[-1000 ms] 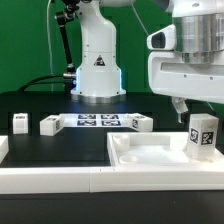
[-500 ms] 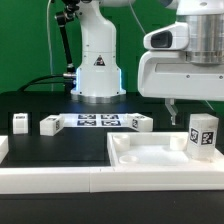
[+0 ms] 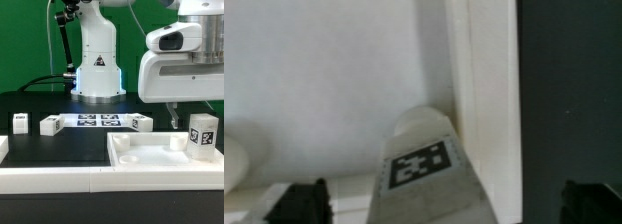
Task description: Assemble square table
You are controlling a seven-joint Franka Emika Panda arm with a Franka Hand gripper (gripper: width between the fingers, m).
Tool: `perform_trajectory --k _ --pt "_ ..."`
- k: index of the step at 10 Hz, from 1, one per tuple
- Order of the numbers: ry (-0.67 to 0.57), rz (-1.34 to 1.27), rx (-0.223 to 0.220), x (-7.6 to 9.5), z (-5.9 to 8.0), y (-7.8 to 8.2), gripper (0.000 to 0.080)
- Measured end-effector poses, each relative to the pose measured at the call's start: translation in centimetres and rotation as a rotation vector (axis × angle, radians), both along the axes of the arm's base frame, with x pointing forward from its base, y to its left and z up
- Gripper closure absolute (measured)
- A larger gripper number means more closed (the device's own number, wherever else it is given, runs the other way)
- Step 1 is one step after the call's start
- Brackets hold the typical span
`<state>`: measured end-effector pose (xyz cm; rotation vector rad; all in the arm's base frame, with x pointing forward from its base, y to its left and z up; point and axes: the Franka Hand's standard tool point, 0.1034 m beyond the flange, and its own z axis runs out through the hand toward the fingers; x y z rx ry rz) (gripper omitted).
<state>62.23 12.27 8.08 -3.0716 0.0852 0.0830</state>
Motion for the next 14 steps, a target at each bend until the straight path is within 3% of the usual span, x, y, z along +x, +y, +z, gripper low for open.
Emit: perform_trajectory --k 4,7,10,14 --pt "-0.019 0.222 0.013 0.24 0.12 -0.56 0.0151" --pt "-0.017 0.216 0.012 0.20 0.07 -0.61 0.0512" --pt "-0.013 0.152 0.010 0.20 0.07 -0.60 0.0511" --pt "-0.001 -0.282 0.003 0.25 -0.03 -0.37 0.0511"
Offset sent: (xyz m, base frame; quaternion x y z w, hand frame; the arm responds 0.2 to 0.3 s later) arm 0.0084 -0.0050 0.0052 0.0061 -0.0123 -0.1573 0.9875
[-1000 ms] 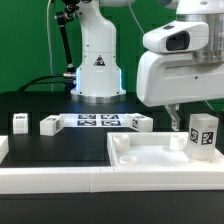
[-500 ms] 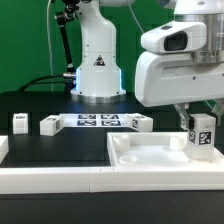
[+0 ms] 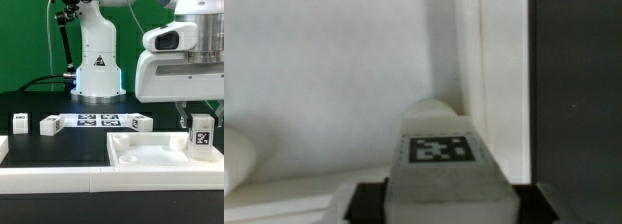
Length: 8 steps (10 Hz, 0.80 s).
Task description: Assemble square table
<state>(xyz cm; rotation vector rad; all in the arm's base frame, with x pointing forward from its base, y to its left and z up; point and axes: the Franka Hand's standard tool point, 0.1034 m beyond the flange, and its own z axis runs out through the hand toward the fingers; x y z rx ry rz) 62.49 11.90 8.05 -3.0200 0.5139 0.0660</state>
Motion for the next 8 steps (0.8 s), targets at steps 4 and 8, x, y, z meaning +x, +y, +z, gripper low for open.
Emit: perform_trajectory --k 4,8 --pt "0.026 -0.387 -0.008 0.10 -0.02 0.24 0.0509" --pt "0.045 -0.657 -0.005 0.22 -0.07 0.27 0.0509"
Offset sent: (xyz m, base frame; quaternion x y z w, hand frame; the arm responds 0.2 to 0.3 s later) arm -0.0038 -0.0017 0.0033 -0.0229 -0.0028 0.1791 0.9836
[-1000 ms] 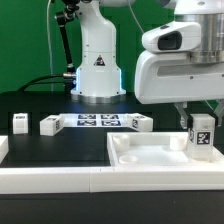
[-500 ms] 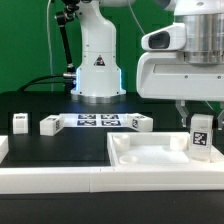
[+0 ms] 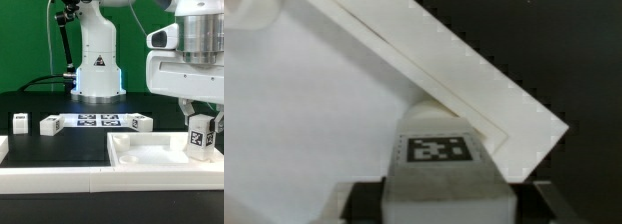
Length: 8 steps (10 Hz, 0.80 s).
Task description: Assemble square table
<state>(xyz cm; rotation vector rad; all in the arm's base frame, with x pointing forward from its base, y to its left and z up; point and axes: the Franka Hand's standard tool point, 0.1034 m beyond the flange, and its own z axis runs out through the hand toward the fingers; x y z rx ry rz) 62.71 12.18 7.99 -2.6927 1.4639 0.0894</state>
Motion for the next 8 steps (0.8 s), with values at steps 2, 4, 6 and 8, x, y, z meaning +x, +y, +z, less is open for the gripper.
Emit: perform_trajectory --k 2,4,6,8 --pt "0.006 -0.066 0.004 0.06 0.04 -0.02 0.0509" --pt "0.008 -0.097 0.013 0.13 0.07 -0.06 0.0509" --pt "0.007 -0.087 0.013 0.13 0.06 -0.02 0.0283" --pt "-0.002 0.015 0.012 0.09 0.10 0.29 0.0192"
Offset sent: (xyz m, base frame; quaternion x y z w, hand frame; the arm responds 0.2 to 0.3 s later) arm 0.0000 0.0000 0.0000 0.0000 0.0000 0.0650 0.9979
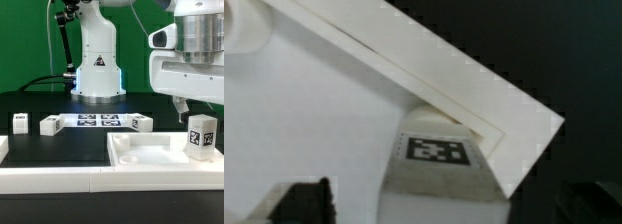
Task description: Assemble square table
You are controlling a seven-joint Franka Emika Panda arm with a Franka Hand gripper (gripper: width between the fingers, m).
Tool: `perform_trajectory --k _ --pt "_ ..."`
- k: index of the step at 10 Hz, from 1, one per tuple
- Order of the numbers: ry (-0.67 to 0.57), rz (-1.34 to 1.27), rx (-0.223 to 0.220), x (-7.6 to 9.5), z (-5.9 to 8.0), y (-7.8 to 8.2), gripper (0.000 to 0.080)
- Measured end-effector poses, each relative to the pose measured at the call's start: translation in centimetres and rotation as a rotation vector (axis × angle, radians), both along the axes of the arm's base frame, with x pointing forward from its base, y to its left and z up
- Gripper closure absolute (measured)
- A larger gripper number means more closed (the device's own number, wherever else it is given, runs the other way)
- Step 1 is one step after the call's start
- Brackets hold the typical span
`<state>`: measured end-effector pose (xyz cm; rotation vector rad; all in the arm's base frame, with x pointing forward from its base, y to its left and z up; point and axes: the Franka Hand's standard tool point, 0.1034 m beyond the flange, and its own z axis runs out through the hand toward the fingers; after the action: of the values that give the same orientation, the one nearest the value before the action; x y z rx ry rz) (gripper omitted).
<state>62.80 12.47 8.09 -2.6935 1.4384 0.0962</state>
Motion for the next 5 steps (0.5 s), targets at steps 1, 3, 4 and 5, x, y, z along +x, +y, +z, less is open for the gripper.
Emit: perform_trajectory --k 1,3,4,5 --pt "-0.022 0.093 0.000 0.18 0.00 -0.05 0.0158" --pt "-0.038 0.248 0.000 0.19 -0.01 -0.15 0.0152" --pt "-0.050 0.355 0.001 0.19 -0.01 -0.17 0.0150" --pt "-0.058 0.459 -0.009 0.16 -0.02 -0.08 0.0150"
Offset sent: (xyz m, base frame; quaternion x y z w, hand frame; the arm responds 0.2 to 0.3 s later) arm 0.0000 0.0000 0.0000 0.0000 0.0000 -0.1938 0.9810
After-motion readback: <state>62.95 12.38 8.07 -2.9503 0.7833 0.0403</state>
